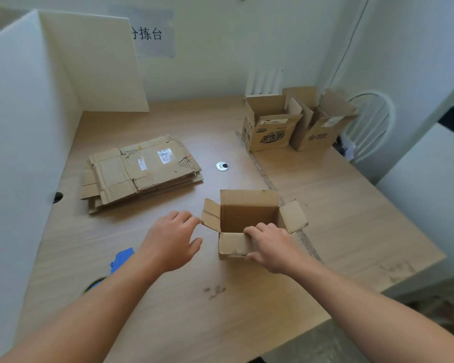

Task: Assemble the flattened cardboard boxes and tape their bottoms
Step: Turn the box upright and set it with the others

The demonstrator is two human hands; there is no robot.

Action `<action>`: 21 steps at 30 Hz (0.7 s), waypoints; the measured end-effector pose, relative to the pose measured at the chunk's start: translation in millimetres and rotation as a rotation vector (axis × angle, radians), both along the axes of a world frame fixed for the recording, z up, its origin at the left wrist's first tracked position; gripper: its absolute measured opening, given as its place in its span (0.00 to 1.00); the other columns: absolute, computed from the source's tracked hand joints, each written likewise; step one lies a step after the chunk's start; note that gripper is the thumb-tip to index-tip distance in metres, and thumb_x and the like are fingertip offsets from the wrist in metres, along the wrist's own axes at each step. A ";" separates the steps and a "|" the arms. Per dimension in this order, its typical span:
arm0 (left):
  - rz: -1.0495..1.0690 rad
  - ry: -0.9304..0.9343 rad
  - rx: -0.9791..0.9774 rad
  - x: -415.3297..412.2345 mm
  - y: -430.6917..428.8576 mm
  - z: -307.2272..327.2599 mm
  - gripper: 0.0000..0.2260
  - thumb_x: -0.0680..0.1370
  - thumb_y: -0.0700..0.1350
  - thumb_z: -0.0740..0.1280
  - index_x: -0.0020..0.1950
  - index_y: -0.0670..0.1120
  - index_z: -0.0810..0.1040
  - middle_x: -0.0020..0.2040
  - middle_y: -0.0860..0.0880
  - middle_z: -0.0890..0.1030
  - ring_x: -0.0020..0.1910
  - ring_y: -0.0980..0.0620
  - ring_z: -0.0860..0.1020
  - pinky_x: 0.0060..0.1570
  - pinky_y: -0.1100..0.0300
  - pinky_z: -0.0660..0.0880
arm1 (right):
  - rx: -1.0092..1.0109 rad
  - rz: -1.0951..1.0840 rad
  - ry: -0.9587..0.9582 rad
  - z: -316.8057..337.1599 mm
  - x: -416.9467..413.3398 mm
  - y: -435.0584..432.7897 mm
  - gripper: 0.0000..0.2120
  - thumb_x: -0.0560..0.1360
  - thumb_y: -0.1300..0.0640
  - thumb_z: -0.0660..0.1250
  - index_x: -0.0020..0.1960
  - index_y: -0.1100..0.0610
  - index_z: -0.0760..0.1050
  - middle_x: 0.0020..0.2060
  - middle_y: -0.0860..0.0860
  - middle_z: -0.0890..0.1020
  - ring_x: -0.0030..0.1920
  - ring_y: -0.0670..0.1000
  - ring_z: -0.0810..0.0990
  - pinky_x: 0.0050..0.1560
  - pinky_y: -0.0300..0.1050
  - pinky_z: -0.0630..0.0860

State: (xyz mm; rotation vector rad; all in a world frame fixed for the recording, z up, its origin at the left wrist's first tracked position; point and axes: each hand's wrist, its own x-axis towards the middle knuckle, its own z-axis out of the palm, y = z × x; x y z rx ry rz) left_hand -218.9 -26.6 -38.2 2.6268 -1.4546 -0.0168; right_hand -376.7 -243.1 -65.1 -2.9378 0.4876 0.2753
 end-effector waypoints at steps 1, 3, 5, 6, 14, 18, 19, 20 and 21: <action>-0.012 0.006 -0.008 -0.1 -8.8 2.3 0.21 0.80 0.58 0.60 0.70 0.52 0.72 0.66 0.54 0.75 0.65 0.50 0.71 0.61 0.56 0.70 | -0.007 -0.011 -0.012 2.4 -5.0 -6.6 0.26 0.76 0.38 0.66 0.70 0.44 0.64 0.61 0.47 0.73 0.60 0.53 0.71 0.63 0.52 0.68; -0.027 0.020 -0.014 -2.3 -27.6 3.9 0.21 0.80 0.59 0.60 0.71 0.53 0.71 0.66 0.54 0.74 0.66 0.51 0.70 0.61 0.56 0.70 | -0.023 -0.027 -0.039 6.5 -14.6 -20.2 0.26 0.76 0.39 0.66 0.71 0.44 0.63 0.61 0.46 0.73 0.61 0.52 0.70 0.64 0.52 0.67; -0.012 0.076 -0.024 -5.9 -49.3 1.5 0.23 0.80 0.60 0.60 0.72 0.53 0.68 0.68 0.55 0.73 0.68 0.51 0.69 0.62 0.56 0.69 | -0.039 -0.034 -0.063 9.3 -23.0 -35.1 0.26 0.77 0.40 0.66 0.71 0.45 0.63 0.62 0.46 0.73 0.61 0.53 0.70 0.66 0.51 0.65; 0.020 0.137 -0.038 -8.3 -60.8 -0.2 0.24 0.80 0.61 0.60 0.74 0.53 0.67 0.69 0.54 0.72 0.68 0.51 0.68 0.64 0.55 0.69 | -0.046 -0.034 -0.069 9.7 -26.9 -42.9 0.26 0.77 0.40 0.66 0.72 0.45 0.63 0.62 0.46 0.72 0.62 0.53 0.70 0.66 0.50 0.64; 0.157 0.557 -0.120 -36.5 -162.7 -31.9 0.30 0.79 0.57 0.65 0.78 0.50 0.60 0.71 0.49 0.69 0.68 0.50 0.70 0.65 0.55 0.68 | -0.049 0.037 -0.015 -10.4 -49.0 -127.5 0.27 0.80 0.43 0.62 0.76 0.47 0.59 0.68 0.47 0.70 0.67 0.54 0.68 0.76 0.54 0.54; 0.187 0.580 -0.163 -52.9 -216.2 -42.6 0.30 0.79 0.54 0.66 0.78 0.48 0.62 0.71 0.50 0.69 0.68 0.52 0.70 0.64 0.60 0.66 | 0.030 0.110 0.056 -20.6 -51.3 -181.8 0.24 0.83 0.43 0.57 0.77 0.48 0.59 0.69 0.50 0.70 0.66 0.56 0.69 0.75 0.55 0.57; 0.191 0.563 -0.176 -56.4 -227.9 -44.3 0.29 0.79 0.54 0.67 0.78 0.48 0.62 0.72 0.50 0.67 0.70 0.52 0.68 0.66 0.61 0.64 | 0.051 0.132 0.080 -21.6 -50.0 -195.4 0.24 0.83 0.44 0.55 0.77 0.48 0.60 0.70 0.51 0.70 0.66 0.56 0.69 0.74 0.55 0.58; 0.194 0.544 -0.188 -58.4 -239.0 -46.0 0.29 0.79 0.53 0.67 0.78 0.48 0.62 0.74 0.50 0.65 0.72 0.53 0.66 0.68 0.61 0.62 | 0.070 0.159 0.098 -21.8 -47.5 -208.9 0.23 0.84 0.44 0.54 0.77 0.47 0.60 0.70 0.51 0.70 0.66 0.56 0.69 0.73 0.54 0.58; 0.199 0.532 -0.201 -59.5 -249.4 -47.6 0.29 0.79 0.53 0.67 0.78 0.48 0.63 0.76 0.51 0.63 0.74 0.53 0.64 0.70 0.61 0.61 | 0.083 0.191 0.107 -21.0 -44.4 -221.7 0.22 0.84 0.44 0.53 0.77 0.47 0.61 0.70 0.50 0.71 0.66 0.56 0.69 0.72 0.53 0.59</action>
